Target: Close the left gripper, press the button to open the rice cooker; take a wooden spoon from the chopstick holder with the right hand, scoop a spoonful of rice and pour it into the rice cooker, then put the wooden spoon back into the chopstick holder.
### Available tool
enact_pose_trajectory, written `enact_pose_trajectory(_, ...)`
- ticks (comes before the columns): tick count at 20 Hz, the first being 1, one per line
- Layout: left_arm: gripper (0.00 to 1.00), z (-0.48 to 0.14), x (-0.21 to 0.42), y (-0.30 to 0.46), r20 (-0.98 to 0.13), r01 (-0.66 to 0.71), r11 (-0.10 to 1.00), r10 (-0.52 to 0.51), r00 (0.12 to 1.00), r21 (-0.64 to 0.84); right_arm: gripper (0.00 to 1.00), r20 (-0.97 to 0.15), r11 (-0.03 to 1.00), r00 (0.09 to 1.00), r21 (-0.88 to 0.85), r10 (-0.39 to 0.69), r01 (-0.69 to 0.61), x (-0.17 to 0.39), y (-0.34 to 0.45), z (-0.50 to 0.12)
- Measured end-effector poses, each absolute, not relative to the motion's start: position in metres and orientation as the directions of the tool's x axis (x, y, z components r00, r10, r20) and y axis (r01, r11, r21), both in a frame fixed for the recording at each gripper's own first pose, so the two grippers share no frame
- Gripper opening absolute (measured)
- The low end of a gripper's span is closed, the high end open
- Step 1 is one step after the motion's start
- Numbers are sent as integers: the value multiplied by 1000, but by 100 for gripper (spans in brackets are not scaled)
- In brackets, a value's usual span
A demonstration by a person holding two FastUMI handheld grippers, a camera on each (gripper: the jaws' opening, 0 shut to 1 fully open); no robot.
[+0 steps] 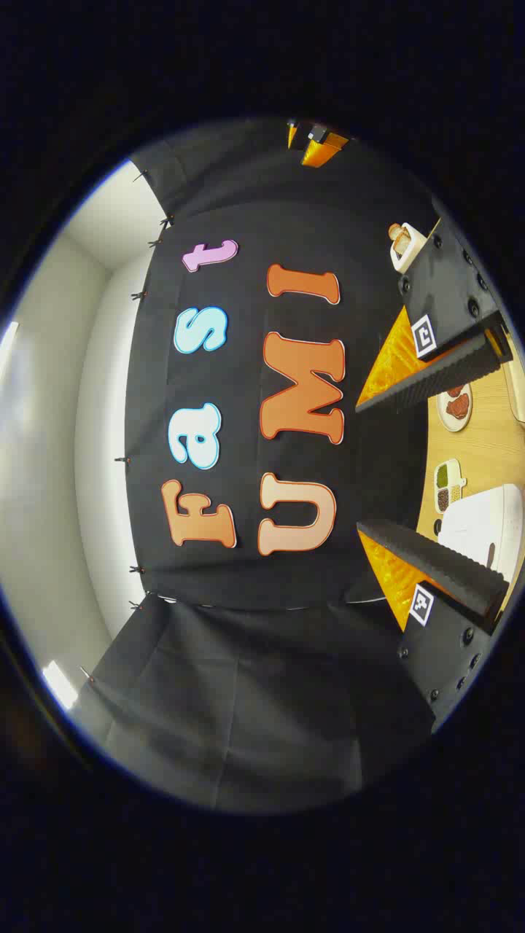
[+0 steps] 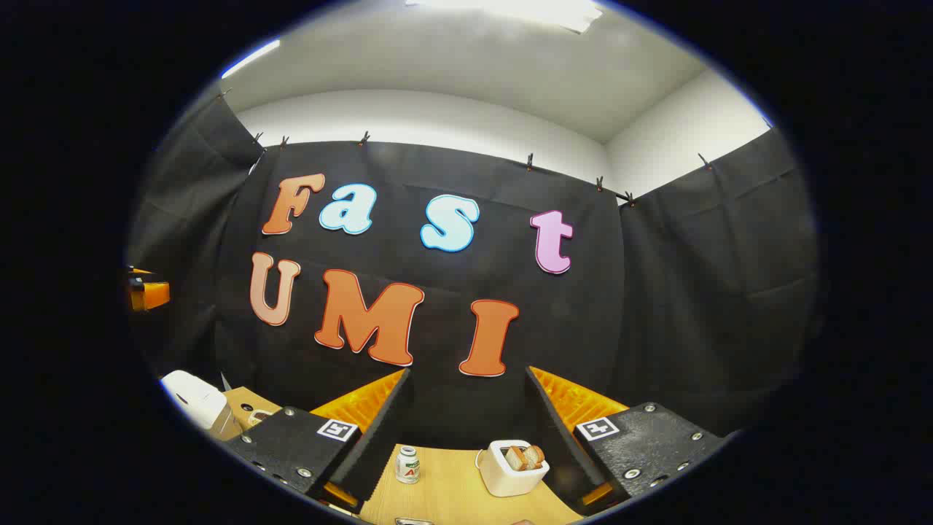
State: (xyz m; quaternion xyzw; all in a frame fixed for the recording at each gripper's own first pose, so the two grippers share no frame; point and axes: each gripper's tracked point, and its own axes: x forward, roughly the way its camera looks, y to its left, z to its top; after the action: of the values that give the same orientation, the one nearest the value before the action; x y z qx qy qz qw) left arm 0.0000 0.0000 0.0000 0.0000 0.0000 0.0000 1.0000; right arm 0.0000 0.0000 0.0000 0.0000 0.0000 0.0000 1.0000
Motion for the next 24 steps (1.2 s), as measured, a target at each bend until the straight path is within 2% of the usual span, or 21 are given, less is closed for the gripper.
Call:
enact_pose_trajectory(2, 97, 2, -2, -2, -3, -13, 1000, 13, 1000, 16, 93, -1, 1000, 1000, 15, 8, -8, 2, -6, -4)
enact_pose_trajectory(5, 97, 10, -7, -7, 1, -16, 999, 16, 1000, 35, 94, -11, 1000, 1000, 20, 14, -13, 3, -11, -9)
enact_pose_trajectory(6, 92, 12, -8, -10, -1, -10, 999, 10, 1000, 34, 94, -10, 1000, 1000, 20, 15, -15, 3, -12, -8)
enact_pose_trajectory(7, 92, 14, -12, -9, 1, -6, 1000, 6, 1000, 29, 94, -7, 999, 1000, 23, 22, -21, 0, -12, -7)
enact_pose_trajectory(9, 100, 20, -13, -5, 7, -12, 1000, 12, 1000, 21, 94, -3, 999, 999, 28, 34, -34, -2, -11, -5)
enact_pose_trajectory(10, 92, 21, -13, -3, 8, -19, 1000, 18, 1000, 19, 94, -4, 999, 999, 26, 35, -35, -3, -10, -5)
enact_pose_trajectory(14, 100, 21, -15, 10, 5, -39, 999, 39, 999, 27, 94, -15, 999, 999, 17, 35, -35, -4, -10, -9)
enact_pose_trajectory(15, 97, 22, -16, 14, 6, -48, 998, 48, 999, 31, 94, -18, 999, 999, 16, 36, -36, -4, -10, -10)
enact_pose_trajectory(16, 100, 23, -17, 18, 8, -53, 998, 53, 999, 33, 94, -19, 999, 999, 15, 36, -36, -5, -9, -10)
enact_pose_trajectory(19, 94, 21, -20, 27, 4, -64, 997, 64, 998, 37, 94, -16, 999, 999, 13, 37, -37, -6, -7, -9)
enact_pose_trajectory(21, 96, 21, -18, 28, 6, -67, 997, 67, 998, 40, 94, -16, 999, 999, 14, 39, -39, -5, -4, -10)
enact_pose_trajectory(23, 84, 25, -22, 32, 12, -64, 997, 64, 998, 47, 94, -18, 999, 999, 12, 38, -38, -5, -1, -11)
enact_pose_trajectory(24, 71, 23, -19, 30, 14, -56, 997, 55, 998, 53, 94, -20, 999, 999, 12, 39, -38, -5, 0, -12)
